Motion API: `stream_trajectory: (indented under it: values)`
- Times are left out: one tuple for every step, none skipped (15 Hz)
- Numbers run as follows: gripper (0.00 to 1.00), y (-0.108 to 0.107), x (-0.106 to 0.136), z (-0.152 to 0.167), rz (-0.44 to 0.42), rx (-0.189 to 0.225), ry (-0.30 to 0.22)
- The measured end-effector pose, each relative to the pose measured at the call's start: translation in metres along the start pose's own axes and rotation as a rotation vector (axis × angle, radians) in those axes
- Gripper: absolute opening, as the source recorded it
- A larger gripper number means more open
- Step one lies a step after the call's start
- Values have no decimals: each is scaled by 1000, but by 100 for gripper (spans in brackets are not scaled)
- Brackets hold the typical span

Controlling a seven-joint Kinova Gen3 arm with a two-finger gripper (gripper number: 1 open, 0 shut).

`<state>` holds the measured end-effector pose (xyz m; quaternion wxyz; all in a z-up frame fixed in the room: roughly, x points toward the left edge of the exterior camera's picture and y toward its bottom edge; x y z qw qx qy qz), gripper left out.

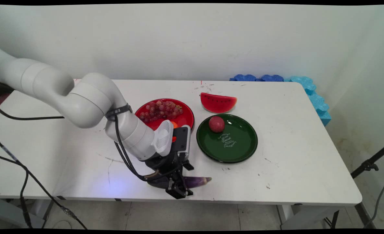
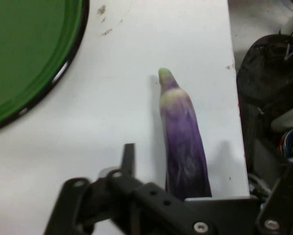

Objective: Place the picked object on the table

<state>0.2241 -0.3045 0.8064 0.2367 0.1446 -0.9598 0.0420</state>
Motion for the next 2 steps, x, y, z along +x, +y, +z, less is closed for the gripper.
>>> stream_trajectory:
  values:
    - [100,-1,2,-2,1,1,7]
    - [100,-2,5,-7,2,2,15]
